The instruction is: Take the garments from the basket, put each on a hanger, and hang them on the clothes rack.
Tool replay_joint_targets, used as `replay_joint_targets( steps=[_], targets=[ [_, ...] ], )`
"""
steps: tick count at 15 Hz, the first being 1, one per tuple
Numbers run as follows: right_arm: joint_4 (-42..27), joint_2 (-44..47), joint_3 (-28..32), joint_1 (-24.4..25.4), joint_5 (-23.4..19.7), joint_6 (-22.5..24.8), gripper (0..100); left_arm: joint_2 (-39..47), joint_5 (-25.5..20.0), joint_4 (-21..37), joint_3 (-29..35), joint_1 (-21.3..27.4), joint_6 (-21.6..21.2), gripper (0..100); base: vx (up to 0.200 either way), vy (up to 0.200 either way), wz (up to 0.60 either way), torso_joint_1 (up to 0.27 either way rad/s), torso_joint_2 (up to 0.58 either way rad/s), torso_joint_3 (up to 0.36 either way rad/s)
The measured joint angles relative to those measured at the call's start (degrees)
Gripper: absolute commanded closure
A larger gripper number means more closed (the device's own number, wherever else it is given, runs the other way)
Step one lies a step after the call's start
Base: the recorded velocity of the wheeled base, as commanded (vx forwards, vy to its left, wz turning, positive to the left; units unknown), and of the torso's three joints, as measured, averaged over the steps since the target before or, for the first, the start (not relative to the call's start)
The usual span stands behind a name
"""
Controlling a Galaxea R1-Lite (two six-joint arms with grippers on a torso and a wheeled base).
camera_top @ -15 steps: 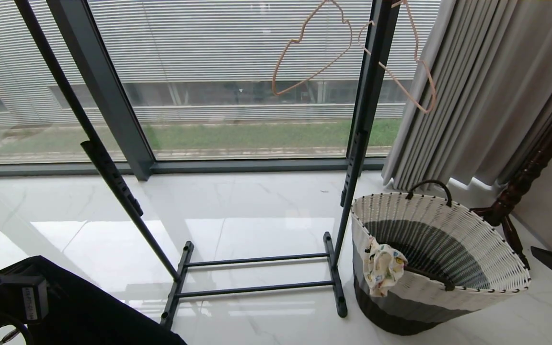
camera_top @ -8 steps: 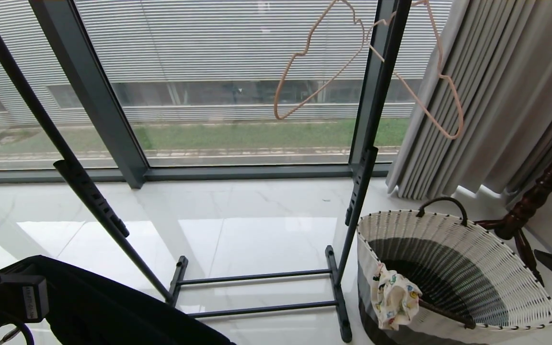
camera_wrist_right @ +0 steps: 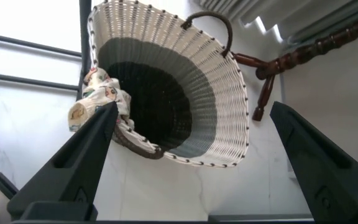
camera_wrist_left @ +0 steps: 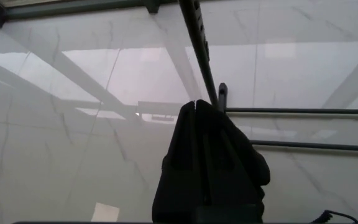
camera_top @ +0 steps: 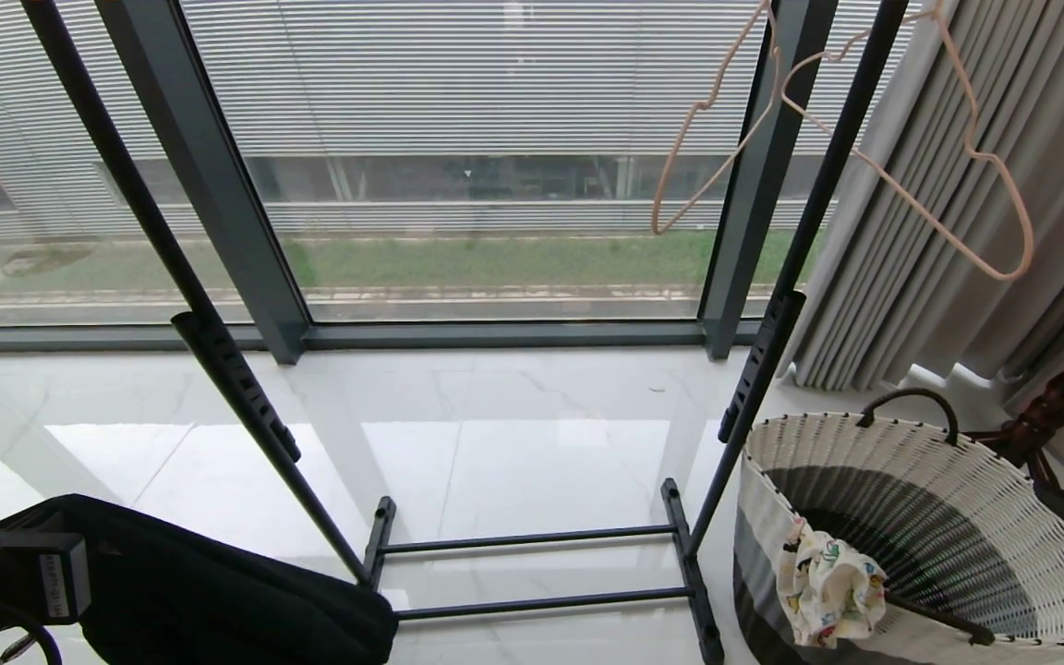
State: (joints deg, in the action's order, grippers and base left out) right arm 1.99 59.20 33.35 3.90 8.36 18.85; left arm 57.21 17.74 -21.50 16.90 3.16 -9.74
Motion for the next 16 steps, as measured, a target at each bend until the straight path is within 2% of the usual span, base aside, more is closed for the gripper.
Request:
replay_joint_targets(
  steps=[5,10,16],
  targets=[
    [0.22,0.01,0.88,-3.44,-0.07,-0.84,0,-0.02,-0.06,-0.09,0.13,0.0,-0.24,100,0.0,0.0,0.0,0.167,-0.42,-0.249],
    [0.09,0.45,3.33,-3.66,-0.54,-4.95,0,-0.18,-0.11,-0.11,0.24,0.0,-1.39,100,0.0,0.0,0.0,0.209,-0.48,-0.277],
    [0.17,2.49,5.67,-3.68,-1.28,-5.25,0,-0.54,-0.04,-0.17,0.44,0.0,-2.33,100,0.0,0.0,0.0,0.235,-0.52,-0.289]
  ],
)
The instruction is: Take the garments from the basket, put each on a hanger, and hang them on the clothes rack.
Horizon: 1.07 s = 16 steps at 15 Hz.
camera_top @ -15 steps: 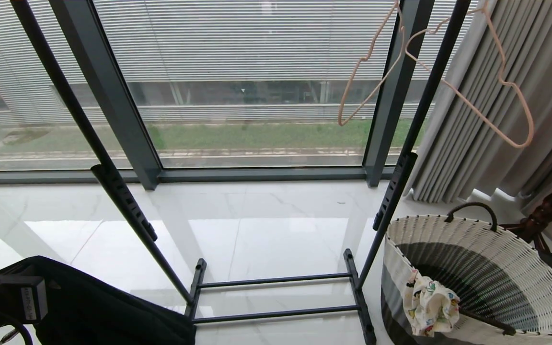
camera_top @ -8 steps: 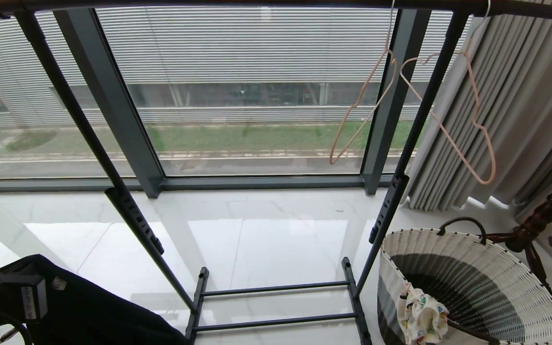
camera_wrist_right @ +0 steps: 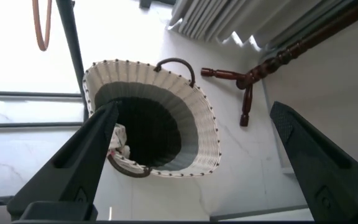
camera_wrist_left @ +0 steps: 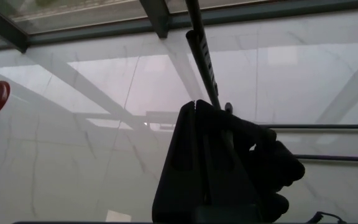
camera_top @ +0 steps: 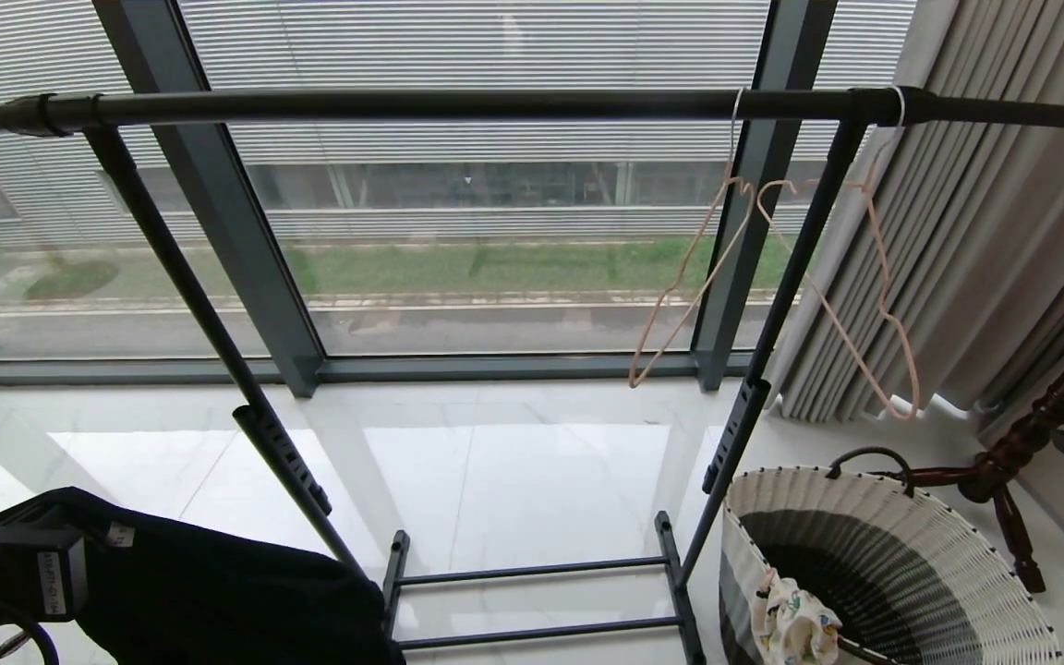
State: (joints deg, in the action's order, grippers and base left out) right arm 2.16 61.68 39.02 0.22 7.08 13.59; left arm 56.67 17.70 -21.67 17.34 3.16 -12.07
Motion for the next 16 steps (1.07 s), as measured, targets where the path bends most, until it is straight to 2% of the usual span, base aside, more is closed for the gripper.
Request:
replay_joint_targets(
  steps=[3,5,8,11,13,16],
  targets=[
    [0.02,1.43,1.3,0.02,-0.22,-0.1,0,-0.06,0.0,-0.02,0.0,0.0,-0.05,100,0.0,0.0,0.0,0.253,-0.55,-0.292],
    [0.02,1.82,1.46,0.02,-3.06,-0.24,0,-0.06,-0.05,-0.02,-0.04,0.0,-0.07,100,0.0,0.0,0.0,0.273,-0.57,-0.312],
    [2.0,2.21,1.61,0.02,-6.97,-2.62,0,-0.04,0.0,-0.02,-0.11,0.0,-0.02,100,0.0,0.0,0.0,0.102,-0.22,-0.115],
    [2.46,3.01,2.27,0.02,-11.46,-6.45,0,0.0,-0.07,-0.02,0.11,0.06,0.09,100,0.2,0.0,0.0,0.02,-0.04,-0.02],
    [2.44,3.63,4.08,0.02,-18.05,-11.9,0,0.11,-0.13,0.0,0.22,0.2,0.04,100,0.2,0.0,0.0,0.0,-0.02,0.0],
    [2.33,5.12,5.29,0.02,-19.09,-12.81,0,0.24,-0.16,0.0,0.24,0.78,-0.05,100,0.2,0.0,0.0,0.017,0.0,-0.005]
  ],
)
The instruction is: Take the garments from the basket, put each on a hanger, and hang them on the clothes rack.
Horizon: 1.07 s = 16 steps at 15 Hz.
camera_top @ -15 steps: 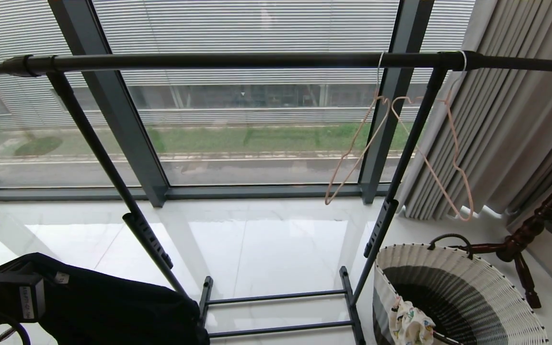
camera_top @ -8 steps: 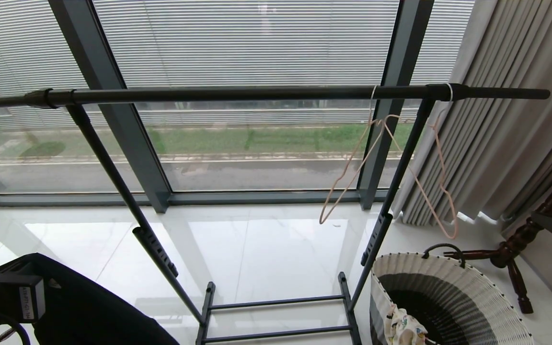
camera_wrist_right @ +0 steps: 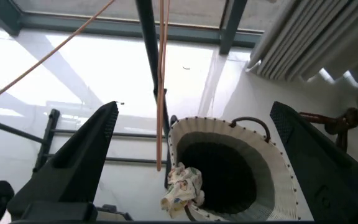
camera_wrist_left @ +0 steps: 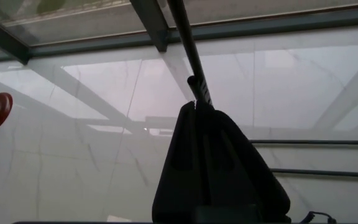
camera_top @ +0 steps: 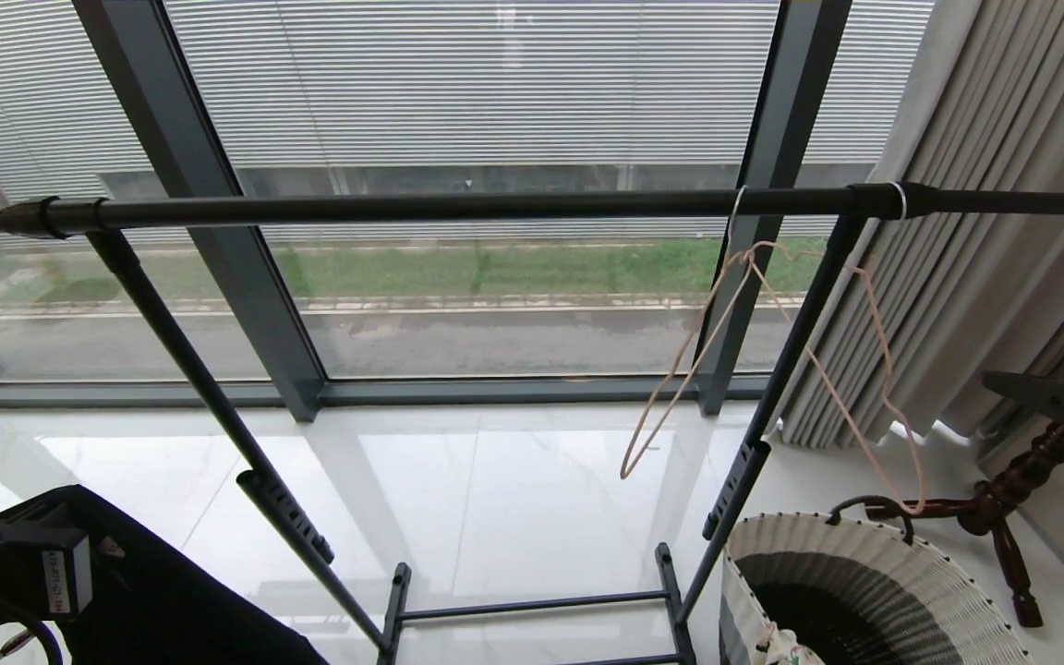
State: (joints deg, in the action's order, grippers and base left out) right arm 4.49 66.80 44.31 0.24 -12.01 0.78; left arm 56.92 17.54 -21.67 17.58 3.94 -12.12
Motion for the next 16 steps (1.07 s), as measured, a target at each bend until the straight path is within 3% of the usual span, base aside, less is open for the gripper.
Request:
replay_joint_targets(
  steps=[8,12,16],
  targets=[
    [0.77,6.55,-0.79,2.23,-5.01,0.23,0,-0.11,0.09,-0.11,0.78,2.18,-1.26,100,0.0,0.0,0.0,0.0,0.0,0.0],
    [12.4,13.21,-3.16,3.72,-3.18,0.23,0,-0.33,0.11,-0.2,1.05,2.18,-1.26,100,0.0,0.0,0.0,0.0,0.0,0.0],
    [15.19,17.96,-4.0,4.27,-1.8,-0.21,0,-0.39,0.11,-0.18,0.99,2.21,-1.26,100,0.0,0.0,0.0,0.0,0.0,0.0]
  ],
)
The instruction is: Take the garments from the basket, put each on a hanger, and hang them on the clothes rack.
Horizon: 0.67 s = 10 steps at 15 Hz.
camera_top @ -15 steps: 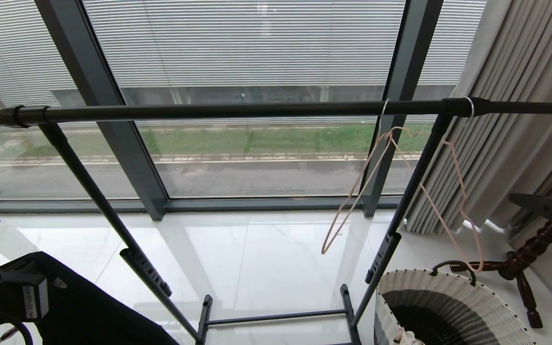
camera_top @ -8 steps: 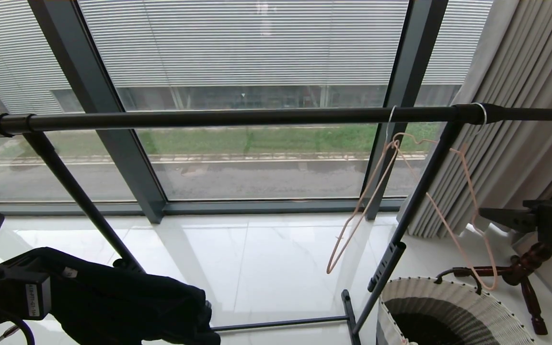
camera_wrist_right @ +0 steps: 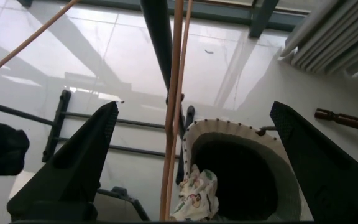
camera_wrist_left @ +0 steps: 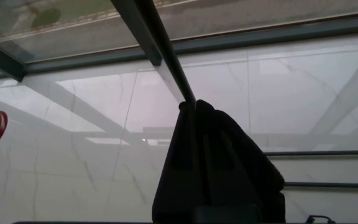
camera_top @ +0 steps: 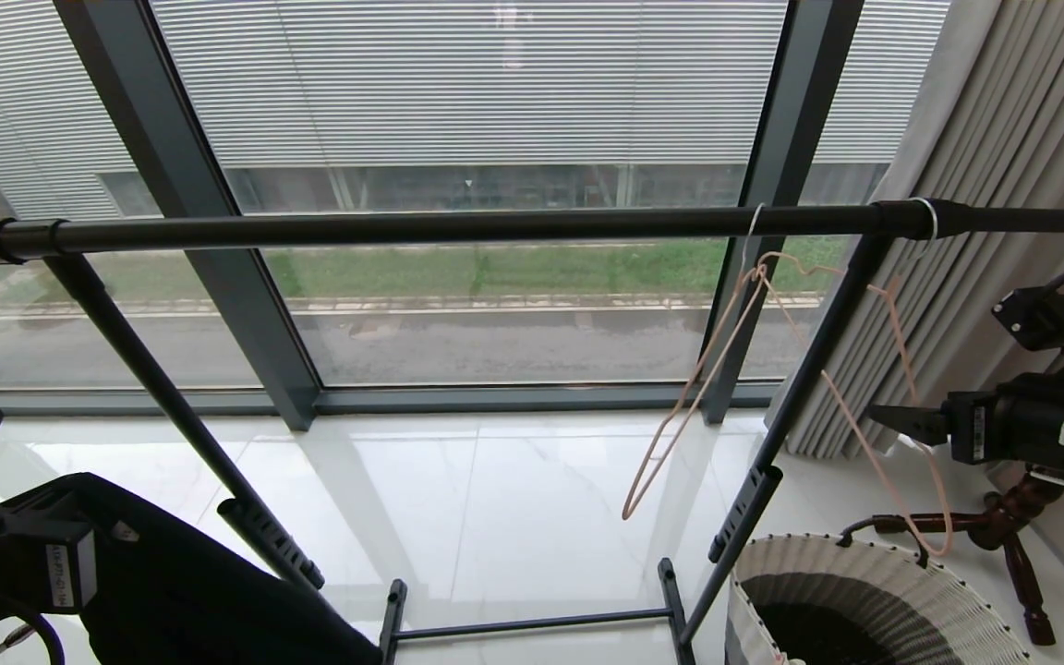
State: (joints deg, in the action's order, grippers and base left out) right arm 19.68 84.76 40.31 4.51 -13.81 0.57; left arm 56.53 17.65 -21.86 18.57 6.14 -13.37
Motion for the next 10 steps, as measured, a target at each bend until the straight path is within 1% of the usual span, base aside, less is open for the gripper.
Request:
replay_joint_targets(
  steps=[6,10],
  targets=[
    [6.08,4.33,-0.07,0.06,0.05,-0.15,0,-0.2,-0.02,0.0,-0.05,0.0,0.0,100,0.0,0.0,0.0,0.0,0.0,0.0],
    [9.58,6.41,0.09,0.59,0.43,-1.88,0,-0.27,0.0,-0.01,-0.11,0.0,0.02,100,0.0,0.0,0.0,0.0,0.0,0.0]
  ],
)
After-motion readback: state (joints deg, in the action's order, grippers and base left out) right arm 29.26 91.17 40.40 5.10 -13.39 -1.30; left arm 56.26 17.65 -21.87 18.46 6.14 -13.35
